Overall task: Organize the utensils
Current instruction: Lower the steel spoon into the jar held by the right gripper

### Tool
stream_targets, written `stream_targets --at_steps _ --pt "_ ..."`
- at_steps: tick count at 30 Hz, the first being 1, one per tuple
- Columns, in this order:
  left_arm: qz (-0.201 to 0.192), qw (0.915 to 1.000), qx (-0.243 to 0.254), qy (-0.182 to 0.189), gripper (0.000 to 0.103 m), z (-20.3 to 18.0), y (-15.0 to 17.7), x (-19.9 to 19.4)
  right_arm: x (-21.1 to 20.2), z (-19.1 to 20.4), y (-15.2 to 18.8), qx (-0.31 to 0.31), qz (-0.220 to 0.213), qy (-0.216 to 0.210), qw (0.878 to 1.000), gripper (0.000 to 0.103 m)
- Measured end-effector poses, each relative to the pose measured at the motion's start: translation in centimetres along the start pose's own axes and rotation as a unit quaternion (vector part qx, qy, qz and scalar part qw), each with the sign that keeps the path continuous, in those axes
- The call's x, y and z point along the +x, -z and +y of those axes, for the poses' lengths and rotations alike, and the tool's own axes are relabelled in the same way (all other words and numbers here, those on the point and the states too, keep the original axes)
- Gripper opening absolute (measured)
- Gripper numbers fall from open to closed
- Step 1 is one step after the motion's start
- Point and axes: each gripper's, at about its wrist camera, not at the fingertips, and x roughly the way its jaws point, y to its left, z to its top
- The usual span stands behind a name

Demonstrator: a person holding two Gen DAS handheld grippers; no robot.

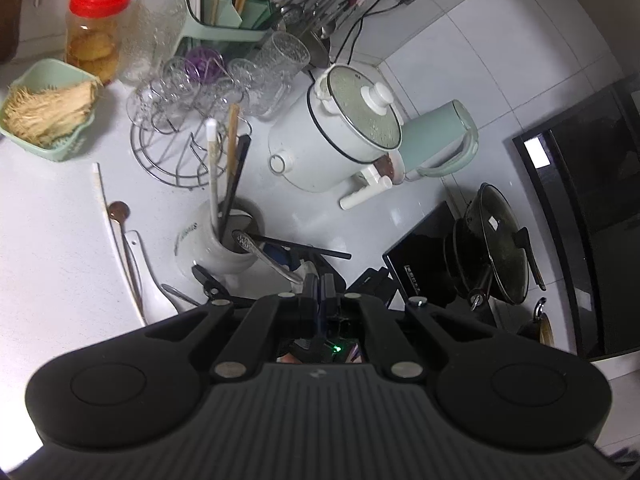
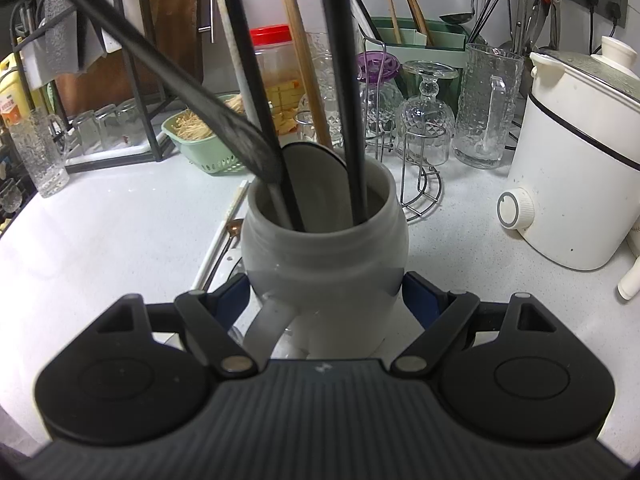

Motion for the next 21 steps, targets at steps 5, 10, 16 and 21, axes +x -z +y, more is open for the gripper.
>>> stream_targets --at_steps 5,10,16,21 --pt "0.022 0.9997 -0.011 0.007 0.001 0.7 -1.1 2.0 0.0 0.1 0.0 0.003 -0.002 0.002 1.000 0.085" --pt "0.040 0.9991 -0.005 -0.016 0.001 1.0 -2.6 4.1 0.0 0.5 0.1 0.006 -0.008 0.008 1.000 0.085" --pt "0.050 0.9984 -0.011 -0.021 0.002 1.3 -3.5 5.9 0.1 0.9 0.3 0.010 -0.018 0.018 1.000 0.085" --pt "0.045 0.9979 -0.027 -0.038 0.004 2.2 -4.7 6.9 0.2 1.0 0.3 0.016 -0.021 0.024 0.999 0.085"
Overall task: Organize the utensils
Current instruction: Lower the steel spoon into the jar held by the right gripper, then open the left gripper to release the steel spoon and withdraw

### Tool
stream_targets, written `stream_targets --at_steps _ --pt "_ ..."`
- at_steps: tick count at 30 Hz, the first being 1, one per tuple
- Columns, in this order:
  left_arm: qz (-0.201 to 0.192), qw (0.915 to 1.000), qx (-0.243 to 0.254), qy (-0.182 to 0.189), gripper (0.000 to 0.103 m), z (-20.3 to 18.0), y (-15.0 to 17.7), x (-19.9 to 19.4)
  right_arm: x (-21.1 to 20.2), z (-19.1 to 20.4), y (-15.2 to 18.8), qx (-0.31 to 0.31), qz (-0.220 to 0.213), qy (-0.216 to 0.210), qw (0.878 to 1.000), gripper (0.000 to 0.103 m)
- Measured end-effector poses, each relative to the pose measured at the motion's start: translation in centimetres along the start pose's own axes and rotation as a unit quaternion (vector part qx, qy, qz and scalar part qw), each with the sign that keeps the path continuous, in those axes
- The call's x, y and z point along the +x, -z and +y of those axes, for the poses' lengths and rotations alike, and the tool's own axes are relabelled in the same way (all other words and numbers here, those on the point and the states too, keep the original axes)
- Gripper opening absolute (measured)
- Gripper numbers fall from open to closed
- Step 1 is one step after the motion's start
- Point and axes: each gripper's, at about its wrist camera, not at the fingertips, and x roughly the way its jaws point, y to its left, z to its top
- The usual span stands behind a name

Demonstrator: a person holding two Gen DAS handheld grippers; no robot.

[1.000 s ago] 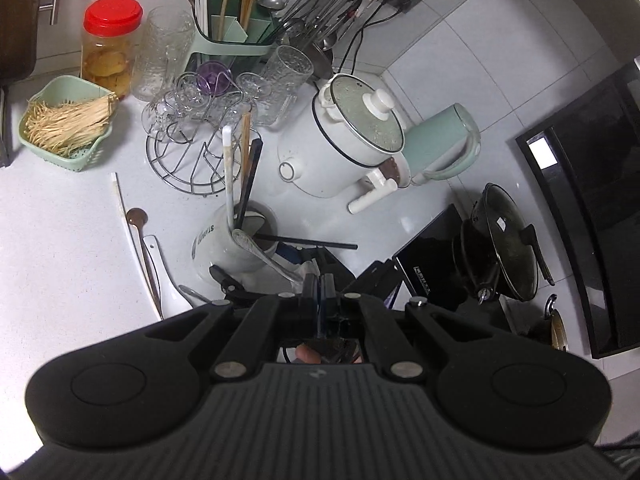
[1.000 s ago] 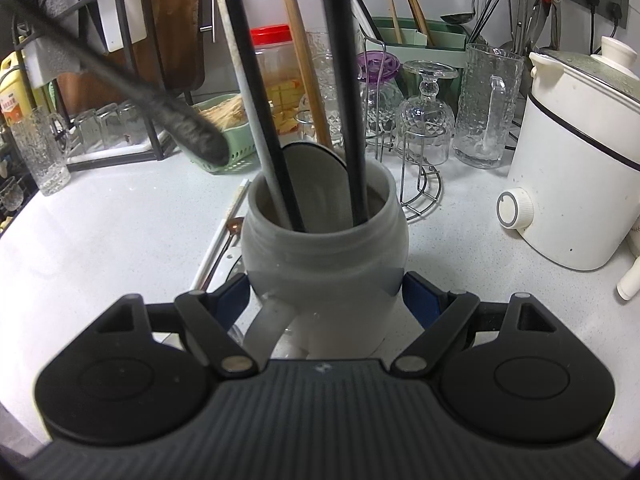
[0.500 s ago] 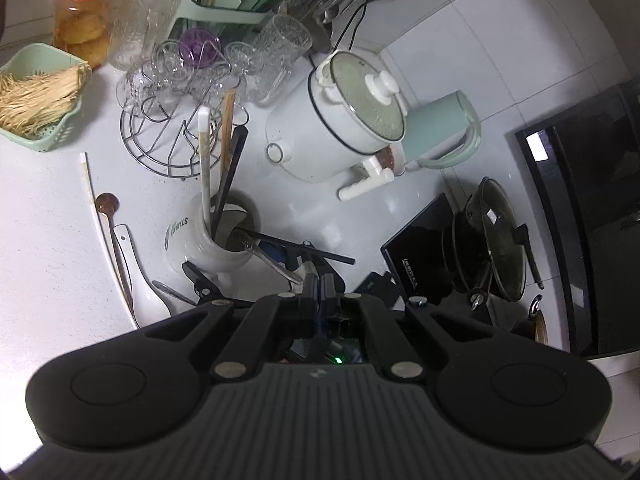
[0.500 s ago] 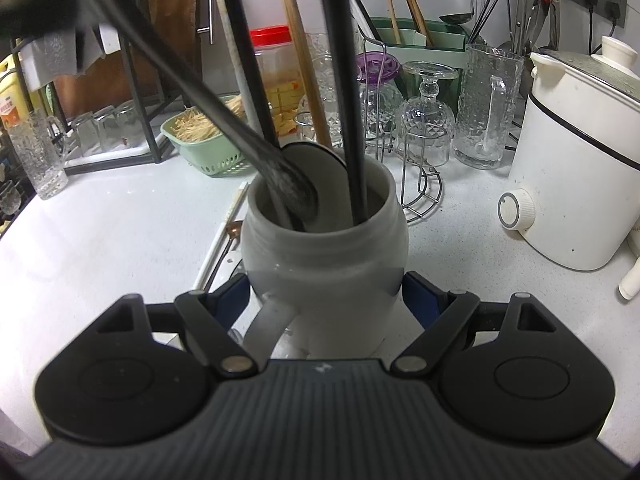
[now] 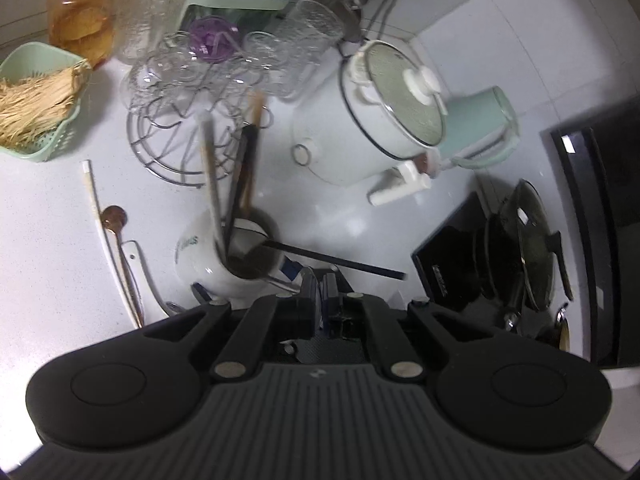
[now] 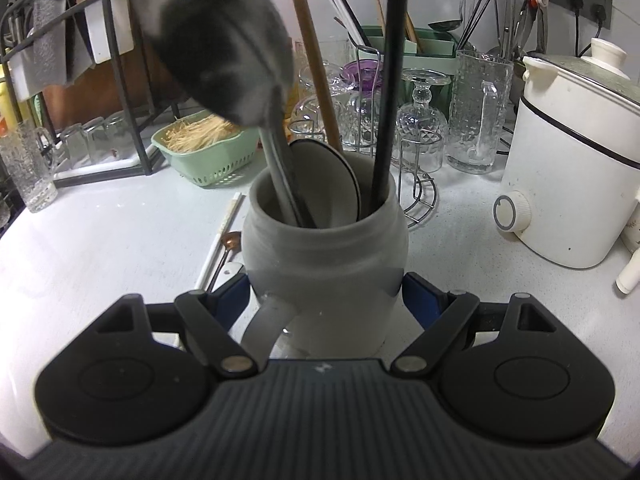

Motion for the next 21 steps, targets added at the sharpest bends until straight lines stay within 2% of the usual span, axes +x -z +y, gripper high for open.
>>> stream_targets --at_steps 7,12,18,21 --pt "-0.008 0.9990 0.025 -0.036 0.003 0.4 -0.2 1.1 0.4 0.1 -0.3 0.001 0.001 0.006 1.000 0.085" --pt "-0.006 0.9992 0.029 -0.028 0.003 0.8 0.1 1.5 0.5 0.2 -0.3 0.001 0.000 0.007 1.000 0.085" --pt "-0.021 0.9964 0.066 -0.049 0.004 0.0 0.7 0.5 0.5 0.3 -0.4 0.005 0.002 0.009 1.000 0.085" --pt "-0.032 0.9953 0.069 -0.060 0.006 -0.1 1.2 -0.2 0.5 0.3 -0.4 0.006 0.002 0.009 1.000 0.085"
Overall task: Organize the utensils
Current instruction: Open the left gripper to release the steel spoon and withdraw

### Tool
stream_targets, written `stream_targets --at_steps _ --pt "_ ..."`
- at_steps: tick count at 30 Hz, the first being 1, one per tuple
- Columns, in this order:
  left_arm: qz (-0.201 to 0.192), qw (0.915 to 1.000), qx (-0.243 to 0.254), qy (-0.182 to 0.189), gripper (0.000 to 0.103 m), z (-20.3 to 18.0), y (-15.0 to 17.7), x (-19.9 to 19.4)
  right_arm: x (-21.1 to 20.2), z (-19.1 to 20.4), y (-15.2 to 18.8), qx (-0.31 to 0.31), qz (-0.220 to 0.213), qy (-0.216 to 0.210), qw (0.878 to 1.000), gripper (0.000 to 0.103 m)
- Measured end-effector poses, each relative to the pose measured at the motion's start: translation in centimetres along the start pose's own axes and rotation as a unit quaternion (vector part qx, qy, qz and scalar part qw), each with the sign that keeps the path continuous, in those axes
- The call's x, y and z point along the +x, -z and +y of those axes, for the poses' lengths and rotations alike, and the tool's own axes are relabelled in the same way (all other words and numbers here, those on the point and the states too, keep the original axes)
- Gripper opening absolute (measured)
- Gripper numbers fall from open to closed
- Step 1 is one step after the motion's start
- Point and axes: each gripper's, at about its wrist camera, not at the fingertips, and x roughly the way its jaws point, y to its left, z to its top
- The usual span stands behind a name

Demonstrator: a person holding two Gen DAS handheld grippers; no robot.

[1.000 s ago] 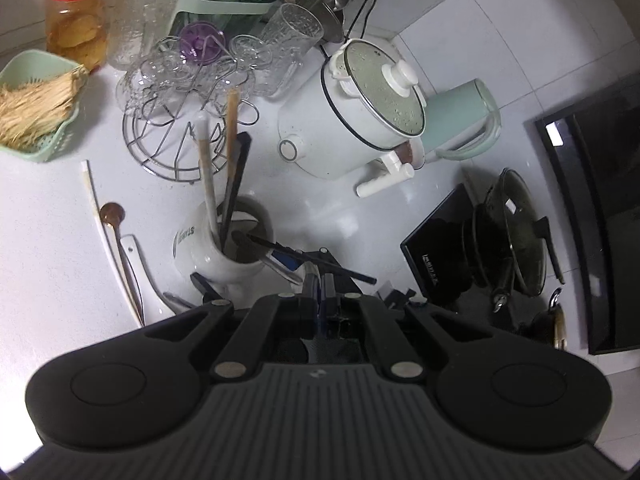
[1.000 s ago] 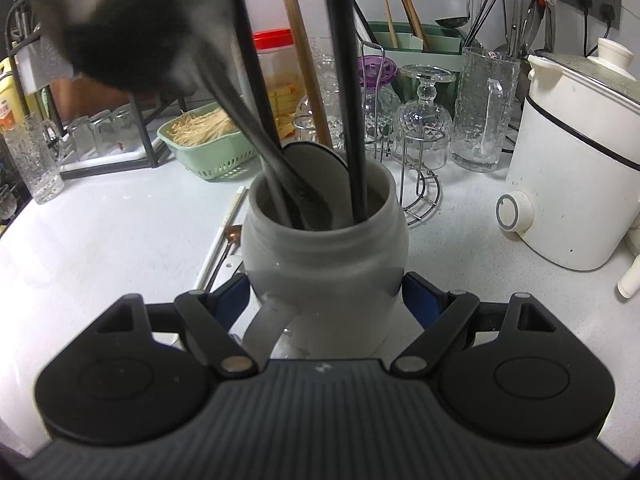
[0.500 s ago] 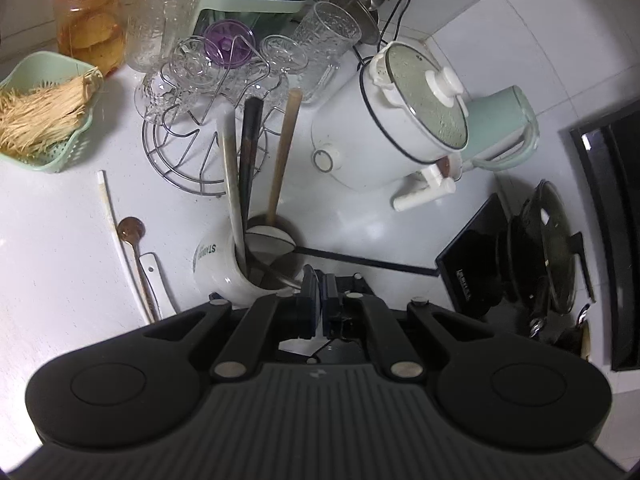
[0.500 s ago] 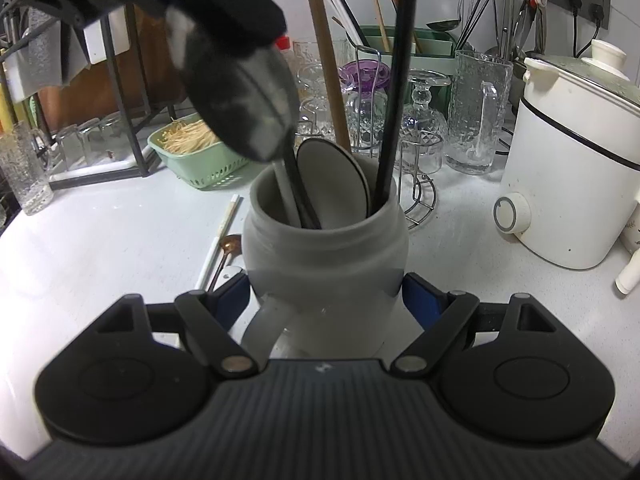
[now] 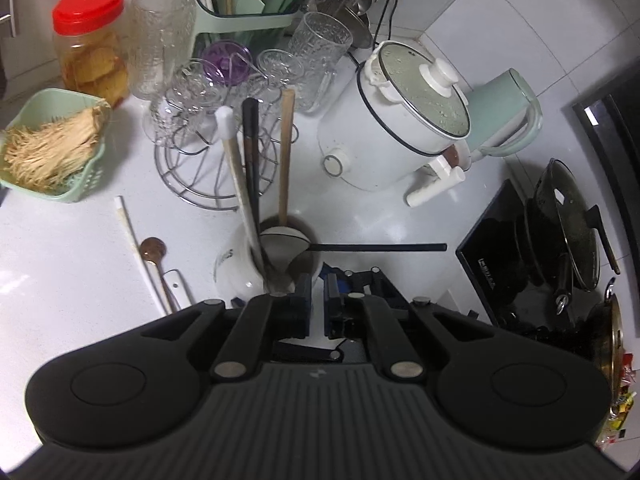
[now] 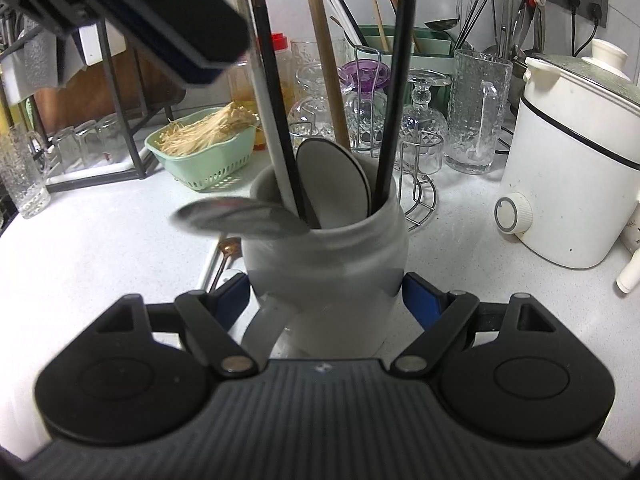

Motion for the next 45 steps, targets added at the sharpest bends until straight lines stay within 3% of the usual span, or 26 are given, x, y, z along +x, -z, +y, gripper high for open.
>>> stream_targets --at_steps 3,11,15,20,26,34,45 --pt "-0.017 0.9998 0.010 -0.007 0.010 -0.2 0.6 -1.0 0.1 -0.1 0.0 0.000 0.000 0.000 1.000 0.085" --pt "-0.077 0.9958 0.032 -0.036 0.043 -1.1 2.3 -4.4 0.1 0.0 0.0 0.000 0.000 0.000 1.000 0.085" --pt "-0.109 0.9916 0.036 -0.060 0.053 -1.2 3.0 -5.8 0.1 0.0 -0.1 0.002 0.000 0.000 1.000 0.085" --pt "-0.143 0.9838 0.045 -0.099 0.076 -0.5 3.8 -7.2 0.2 0.1 -0.1 0.001 0.000 -0.001 1.000 0.085" --pt "-0.175 0.9748 0.040 -0.133 0.088 0.4 5.7 -8.7 0.2 0.0 -0.1 0.000 0.001 -0.002 1.000 0.085" --pt "-0.200 0.9661 0.027 -0.161 0.095 1.4 8.7 -9.1 0.2 0.1 -0.2 0.004 0.003 -0.001 1.000 0.085" --pt "-0.202 0.9583 0.034 -0.200 0.096 3.5 12.6 -8.1 0.1 0.2 0.1 0.015 -0.002 0.005 1.000 0.085"
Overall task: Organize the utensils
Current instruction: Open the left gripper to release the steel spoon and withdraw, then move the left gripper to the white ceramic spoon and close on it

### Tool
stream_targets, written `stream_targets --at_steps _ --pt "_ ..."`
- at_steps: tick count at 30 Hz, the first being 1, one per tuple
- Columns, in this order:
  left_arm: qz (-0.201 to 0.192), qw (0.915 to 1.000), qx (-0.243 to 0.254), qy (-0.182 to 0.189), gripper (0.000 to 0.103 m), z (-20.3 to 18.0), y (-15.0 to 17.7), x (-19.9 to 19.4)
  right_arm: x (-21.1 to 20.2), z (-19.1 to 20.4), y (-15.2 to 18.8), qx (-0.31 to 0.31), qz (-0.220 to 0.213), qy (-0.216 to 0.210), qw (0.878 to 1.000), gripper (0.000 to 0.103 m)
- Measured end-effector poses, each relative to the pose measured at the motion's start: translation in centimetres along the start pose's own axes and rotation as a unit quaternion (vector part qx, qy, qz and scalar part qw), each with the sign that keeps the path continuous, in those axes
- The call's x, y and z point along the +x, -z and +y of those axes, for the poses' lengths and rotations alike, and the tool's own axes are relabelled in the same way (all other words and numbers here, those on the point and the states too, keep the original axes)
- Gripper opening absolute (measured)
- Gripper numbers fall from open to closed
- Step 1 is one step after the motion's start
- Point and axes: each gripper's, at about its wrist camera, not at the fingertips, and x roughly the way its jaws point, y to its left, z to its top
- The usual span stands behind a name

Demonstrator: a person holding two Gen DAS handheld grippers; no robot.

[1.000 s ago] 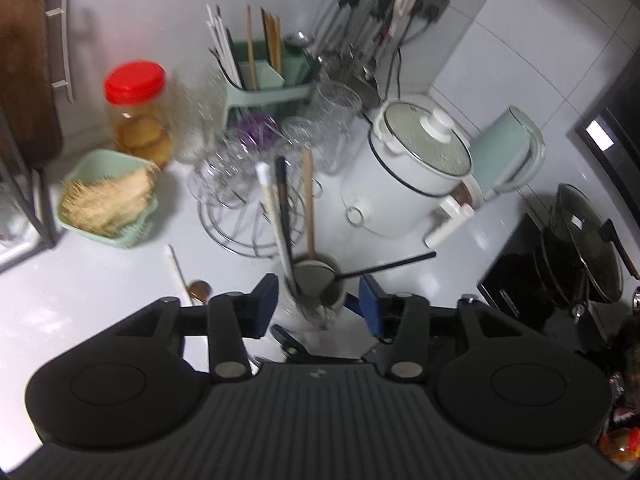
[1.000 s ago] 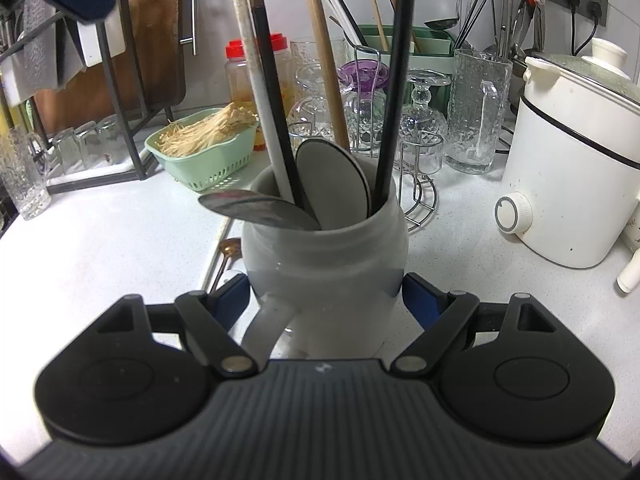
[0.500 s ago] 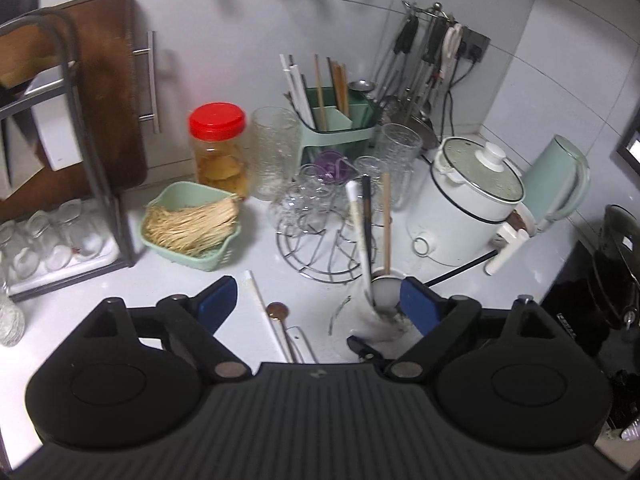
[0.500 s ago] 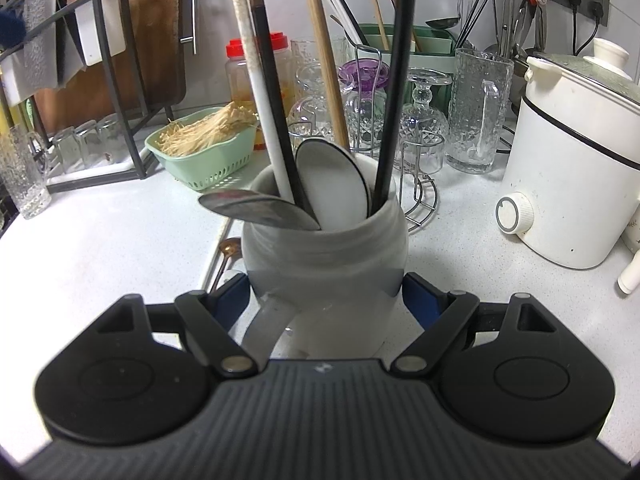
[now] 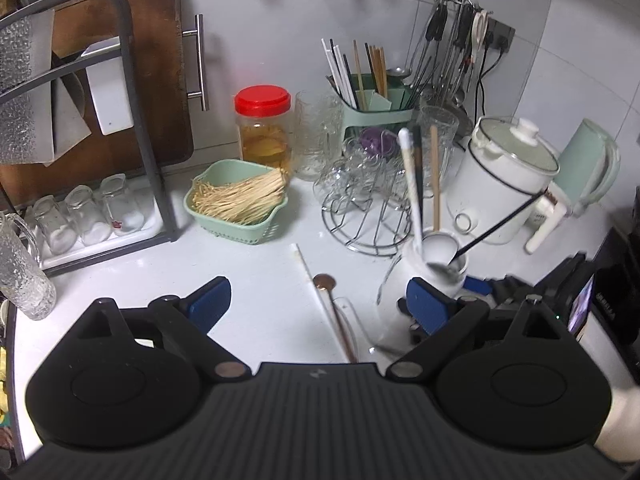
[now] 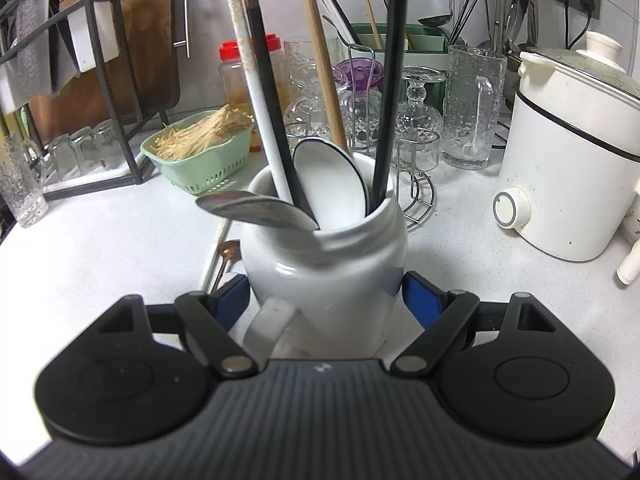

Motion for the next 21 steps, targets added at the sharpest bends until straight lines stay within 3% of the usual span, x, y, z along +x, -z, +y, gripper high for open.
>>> stream_targets --at_steps 12,21 --pt "-0.005 0.9992 -0.027 0.029 0.096 2.0 4.8 0.5 -0.2 -0.1 0.1 0.000 -0.001 0.003 1.000 0.085" --pt "0.013 0.9991 -0.029 0.029 0.096 -1.2 7.6 3.8 -0.4 -1.0 -0.1 -0.021 0.015 -0.024 0.999 0.085"
